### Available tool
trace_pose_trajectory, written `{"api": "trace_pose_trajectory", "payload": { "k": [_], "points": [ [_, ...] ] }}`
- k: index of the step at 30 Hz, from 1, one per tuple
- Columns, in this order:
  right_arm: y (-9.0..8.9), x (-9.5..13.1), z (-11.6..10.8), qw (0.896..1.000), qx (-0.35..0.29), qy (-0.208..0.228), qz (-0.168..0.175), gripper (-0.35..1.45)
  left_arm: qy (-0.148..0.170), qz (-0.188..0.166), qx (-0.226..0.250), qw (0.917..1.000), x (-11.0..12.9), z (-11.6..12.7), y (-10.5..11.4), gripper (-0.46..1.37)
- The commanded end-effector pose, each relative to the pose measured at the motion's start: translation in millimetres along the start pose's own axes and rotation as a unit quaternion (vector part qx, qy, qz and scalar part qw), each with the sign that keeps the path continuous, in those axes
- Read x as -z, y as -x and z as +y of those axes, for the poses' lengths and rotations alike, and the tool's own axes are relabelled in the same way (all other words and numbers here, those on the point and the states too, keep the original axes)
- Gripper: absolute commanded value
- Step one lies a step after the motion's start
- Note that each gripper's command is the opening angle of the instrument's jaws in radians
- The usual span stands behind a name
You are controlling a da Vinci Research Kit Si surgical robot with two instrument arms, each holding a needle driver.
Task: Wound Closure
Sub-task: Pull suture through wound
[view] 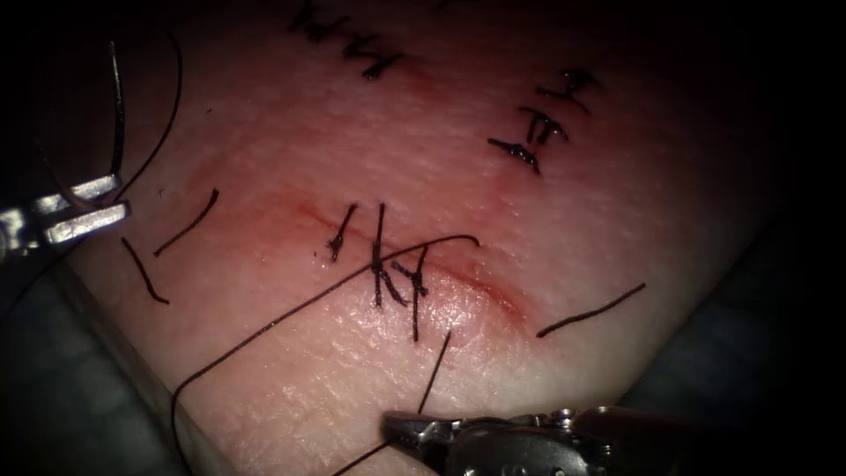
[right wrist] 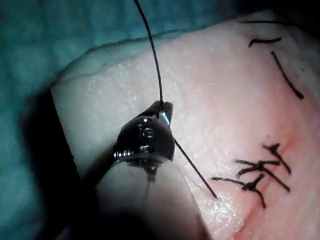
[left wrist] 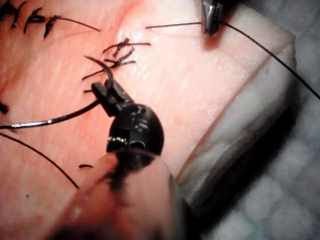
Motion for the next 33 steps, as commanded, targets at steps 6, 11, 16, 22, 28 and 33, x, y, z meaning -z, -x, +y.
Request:
{"api": "trace_pose_trajectory", "payload": {
  "k": [6, 11, 16, 22, 28, 33],
  "points": [
    [-6.4, -0.9, -3.5, 1.0, 0.004, -0.013, 0.019, -0.35, 0.001, 0.0, -0.001, 1.0, 0.1, 0.2, 0.0, -0.35],
    [-10.6, -2.8, -5.7, 0.999, 0.01, -0.026, 0.032, -0.35, 0.001, 0.0, -0.001, 1.0, 0.1, 0.2, 0.0, -0.35],
    [-13.6, -5.2, -7.0, 0.998, 0.018, -0.037, 0.045, -0.35, 0.002, 0.001, -0.001, 1.0, 0.3, 0.2, 0.0, -0.35],
    [-16.9, -7.5, -9.2, 0.996, 0.012, -0.062, 0.062, -0.35, 0.004, 0.002, -0.003, 1.0, 0.5, -0.2, 0.1, -0.35],
    [-17.7, -8.4, -9.8, 0.993, -0.019, -0.071, 0.097, 0.06, 0.006, 0.003, -0.004, 1.0, 0.7, -0.2, 0.2, -0.35],
    [-16.3, -4.9, -8.8, 0.996, -0.047, 0.011, 0.072, 1.44, 0.006, 0.004, -0.004, 1.0, 0.7, -0.3, 0.3, -0.35]
  ]
}}
